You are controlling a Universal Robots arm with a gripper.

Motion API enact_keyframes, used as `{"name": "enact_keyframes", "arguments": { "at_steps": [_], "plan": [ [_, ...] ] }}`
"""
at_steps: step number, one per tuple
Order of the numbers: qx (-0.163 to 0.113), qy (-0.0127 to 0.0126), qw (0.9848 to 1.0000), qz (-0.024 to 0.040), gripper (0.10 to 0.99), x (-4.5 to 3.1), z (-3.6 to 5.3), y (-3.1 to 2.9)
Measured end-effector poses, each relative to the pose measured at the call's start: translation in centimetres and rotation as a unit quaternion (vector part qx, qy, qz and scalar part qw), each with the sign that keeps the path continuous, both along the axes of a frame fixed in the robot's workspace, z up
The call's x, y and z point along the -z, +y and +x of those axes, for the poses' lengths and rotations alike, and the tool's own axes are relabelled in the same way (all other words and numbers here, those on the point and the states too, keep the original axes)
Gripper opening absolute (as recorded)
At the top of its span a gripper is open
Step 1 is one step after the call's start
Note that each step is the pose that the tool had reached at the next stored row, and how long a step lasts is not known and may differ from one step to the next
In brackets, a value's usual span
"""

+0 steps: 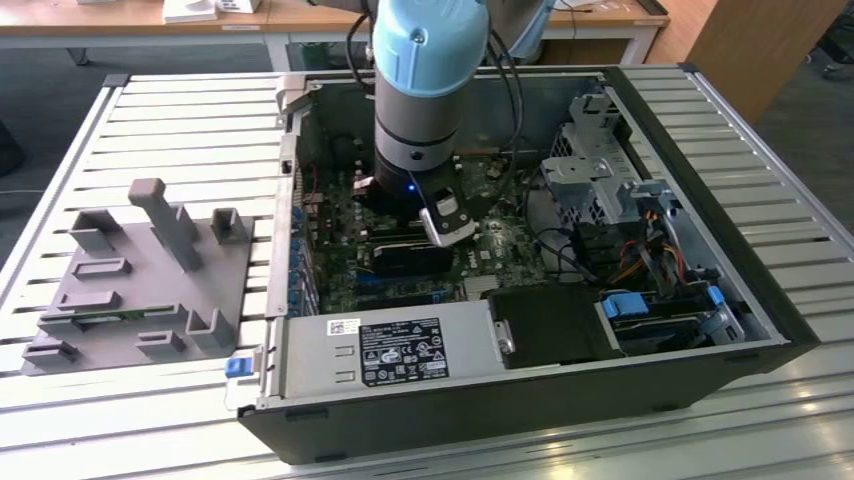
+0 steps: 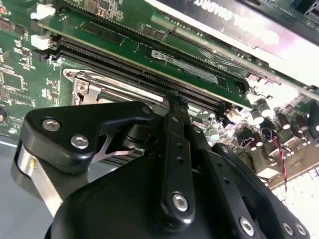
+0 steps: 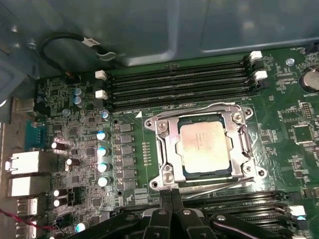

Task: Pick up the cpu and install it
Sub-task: 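Install the second cpu locking lever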

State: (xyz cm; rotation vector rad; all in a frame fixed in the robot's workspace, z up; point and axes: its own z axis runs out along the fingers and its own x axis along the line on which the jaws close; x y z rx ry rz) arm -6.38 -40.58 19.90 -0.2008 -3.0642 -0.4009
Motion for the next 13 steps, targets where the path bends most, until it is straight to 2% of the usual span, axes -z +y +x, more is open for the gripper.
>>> {"name": "enact_keyframes", "arguments": {
  "at_steps": [4,7,10,13],
  "plan": [
    [0.000,-0.0004,0.9999,0.0128,0.106,0.20,-0.39,-0.41],
    [0.000,-0.0006,0.9998,0.0218,0.106,0.37,-0.66,-0.46],
    [0.000,-0.0007,0.9994,0.0345,0.106,0.55,-0.76,-0.46],
    [0.000,-0.0007,0.9992,0.0400,0.106,0.90,-0.85,-0.46]
  ]
}}
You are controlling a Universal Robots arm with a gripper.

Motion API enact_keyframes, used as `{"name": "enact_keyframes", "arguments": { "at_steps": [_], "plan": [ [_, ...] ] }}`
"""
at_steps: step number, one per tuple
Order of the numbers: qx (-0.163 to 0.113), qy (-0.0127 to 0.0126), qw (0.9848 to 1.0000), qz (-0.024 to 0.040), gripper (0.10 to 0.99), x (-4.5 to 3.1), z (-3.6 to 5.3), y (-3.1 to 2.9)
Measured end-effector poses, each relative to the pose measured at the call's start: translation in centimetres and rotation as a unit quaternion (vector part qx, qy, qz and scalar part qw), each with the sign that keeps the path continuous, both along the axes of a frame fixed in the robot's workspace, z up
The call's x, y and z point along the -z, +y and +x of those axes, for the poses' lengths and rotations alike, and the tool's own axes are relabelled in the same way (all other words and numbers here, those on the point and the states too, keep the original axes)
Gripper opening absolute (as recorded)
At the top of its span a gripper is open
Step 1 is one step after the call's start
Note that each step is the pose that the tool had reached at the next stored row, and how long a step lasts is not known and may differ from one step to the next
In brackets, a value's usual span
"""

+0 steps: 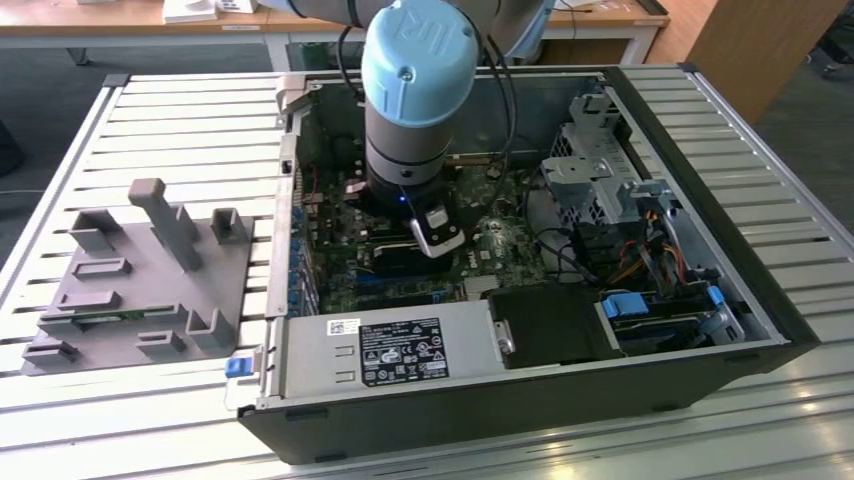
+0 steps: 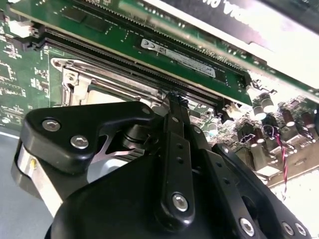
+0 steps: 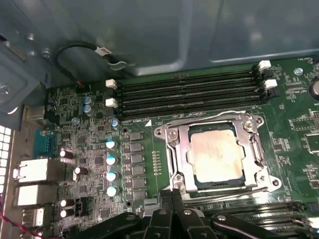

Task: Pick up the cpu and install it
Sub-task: 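Install the second cpu locking lever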

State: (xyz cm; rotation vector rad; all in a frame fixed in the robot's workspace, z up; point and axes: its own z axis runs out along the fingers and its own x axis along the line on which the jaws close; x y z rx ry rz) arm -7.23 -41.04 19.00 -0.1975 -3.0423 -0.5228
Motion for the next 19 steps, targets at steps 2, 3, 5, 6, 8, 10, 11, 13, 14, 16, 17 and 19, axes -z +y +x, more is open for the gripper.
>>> {"name": "enact_keyframes", "arguments": {
  "at_steps": [2,3,5,6,8,10,11,13,14,16,17,19],
  "plan": [
    [0.000,0.0000,1.0000,0.0029,0.106,0.21,-0.09,0.00],
    [0.000,0.0001,1.0000,0.0042,0.106,0.27,-0.15,-0.01],
    [0.000,0.0000,1.0000,0.0070,0.106,0.35,-0.27,0.00],
    [0.000,0.0000,1.0000,0.0081,0.106,0.39,-0.33,0.02],
    [0.000,0.0001,1.0000,0.0099,0.106,0.46,-0.46,0.07],
    [0.000,0.0001,0.9999,0.0111,0.106,0.52,-0.55,0.09],
    [0.000,0.0001,0.9999,0.0111,0.106,0.53,-0.57,0.10],
    [0.000,0.0000,0.9999,0.0113,0.106,0.53,-0.57,0.11],
    [0.000,-0.0002,0.9999,0.0115,0.106,0.47,-0.57,0.11],
    [0.000,-0.0002,0.9999,0.0116,0.106,0.25,-0.57,0.12],
    [0.000,-0.0002,0.9999,0.0115,0.106,0.07,-0.57,0.11],
    [0.000,-0.0001,0.9999,0.0113,0.106,0.20,-0.57,0.18]
  ]
}}
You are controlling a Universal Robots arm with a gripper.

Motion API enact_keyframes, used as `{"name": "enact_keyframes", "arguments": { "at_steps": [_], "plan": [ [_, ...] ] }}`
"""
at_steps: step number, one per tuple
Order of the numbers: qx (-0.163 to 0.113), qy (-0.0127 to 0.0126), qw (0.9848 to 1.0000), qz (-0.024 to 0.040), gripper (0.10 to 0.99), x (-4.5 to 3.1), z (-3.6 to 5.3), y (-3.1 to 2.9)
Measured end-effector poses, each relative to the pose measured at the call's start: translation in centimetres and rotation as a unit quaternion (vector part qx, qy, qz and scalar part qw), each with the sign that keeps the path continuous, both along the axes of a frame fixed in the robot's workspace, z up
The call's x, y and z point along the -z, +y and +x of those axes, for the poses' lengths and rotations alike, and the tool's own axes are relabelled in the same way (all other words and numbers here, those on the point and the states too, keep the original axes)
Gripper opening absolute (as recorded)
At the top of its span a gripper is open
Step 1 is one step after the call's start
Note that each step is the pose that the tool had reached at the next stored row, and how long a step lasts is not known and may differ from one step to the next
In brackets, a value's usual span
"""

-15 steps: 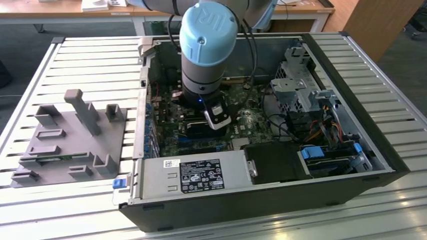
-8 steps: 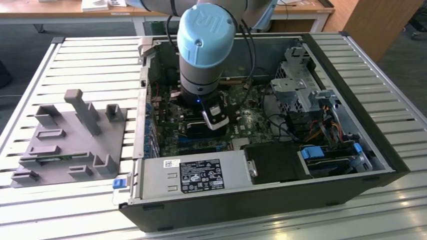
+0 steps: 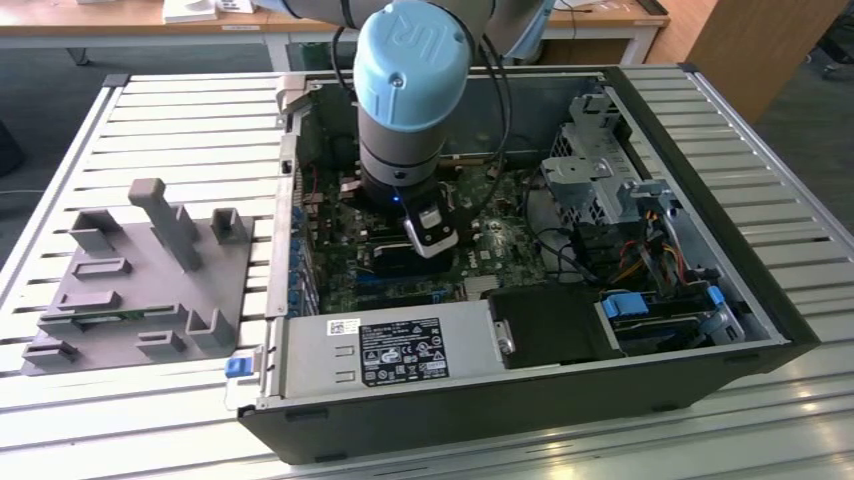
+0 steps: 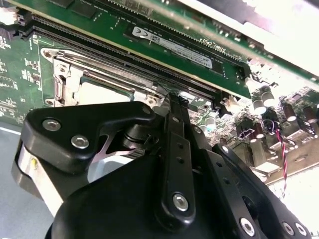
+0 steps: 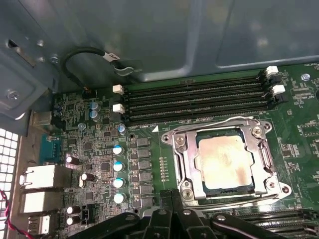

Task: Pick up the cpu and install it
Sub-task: 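Install the second cpu locking lever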

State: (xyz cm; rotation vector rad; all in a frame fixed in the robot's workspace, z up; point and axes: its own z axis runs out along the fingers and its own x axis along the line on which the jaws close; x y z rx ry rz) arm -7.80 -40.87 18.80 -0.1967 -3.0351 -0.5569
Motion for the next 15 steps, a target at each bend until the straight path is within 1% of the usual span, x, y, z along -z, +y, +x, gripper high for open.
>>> {"name": "enact_keyframes", "arguments": {
  "at_steps": [2,6,10,11,15],
  "plan": [
    [0.000,0.0001,1.0000,-0.0002,0.106,0.15,0.00,0.03],
    [0.000,0.0000,1.0000,-0.0011,0.106,0.19,0.00,0.03],
    [0.000,0.0000,1.0000,-0.0060,0.106,0.19,0.00,0.03],
    [0.000,0.0001,1.0000,-0.0063,0.106,0.18,0.00,0.03],
    [0.000,0.0000,1.0000,-0.0063,0.106,-0.07,0.00,0.06]
  ]
}}
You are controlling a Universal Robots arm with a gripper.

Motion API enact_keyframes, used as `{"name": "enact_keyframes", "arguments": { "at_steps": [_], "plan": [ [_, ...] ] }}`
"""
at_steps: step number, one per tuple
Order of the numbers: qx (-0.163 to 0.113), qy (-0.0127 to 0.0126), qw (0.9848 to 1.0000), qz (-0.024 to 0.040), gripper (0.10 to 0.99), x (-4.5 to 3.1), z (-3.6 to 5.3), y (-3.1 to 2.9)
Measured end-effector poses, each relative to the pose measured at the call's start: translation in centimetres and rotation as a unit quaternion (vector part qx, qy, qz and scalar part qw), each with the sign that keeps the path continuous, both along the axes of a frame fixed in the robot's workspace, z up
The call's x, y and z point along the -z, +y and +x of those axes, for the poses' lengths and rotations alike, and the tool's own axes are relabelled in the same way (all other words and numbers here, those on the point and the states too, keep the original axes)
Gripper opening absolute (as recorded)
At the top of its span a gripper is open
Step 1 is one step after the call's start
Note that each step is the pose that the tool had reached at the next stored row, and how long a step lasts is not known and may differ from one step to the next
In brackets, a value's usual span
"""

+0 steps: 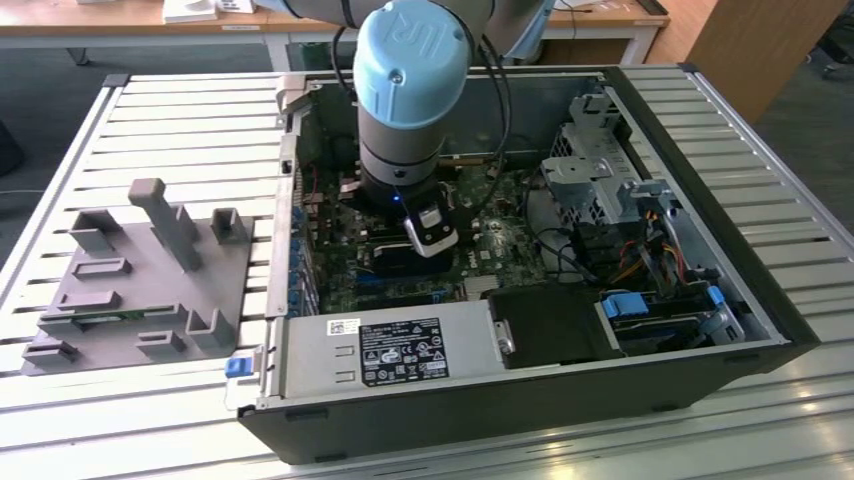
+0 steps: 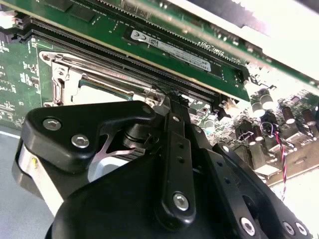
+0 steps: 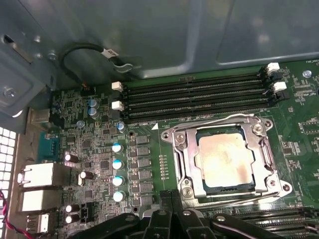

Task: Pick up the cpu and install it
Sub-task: 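Install the second cpu locking lever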

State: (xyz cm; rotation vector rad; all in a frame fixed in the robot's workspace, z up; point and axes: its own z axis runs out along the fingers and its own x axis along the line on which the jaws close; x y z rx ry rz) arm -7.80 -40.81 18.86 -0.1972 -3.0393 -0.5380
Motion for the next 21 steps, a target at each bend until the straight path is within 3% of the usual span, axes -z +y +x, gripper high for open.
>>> {"name": "enact_keyframes", "arguments": {
  "at_steps": [12,21],
  "plan": [
    [0.000,0.0001,1.0000,-0.0001,0.106,-1.05,-0.01,-0.01],
    [0.000,0.0001,1.0000,-0.0001,0.106,-2.89,-0.01,-0.01]
  ]
}}
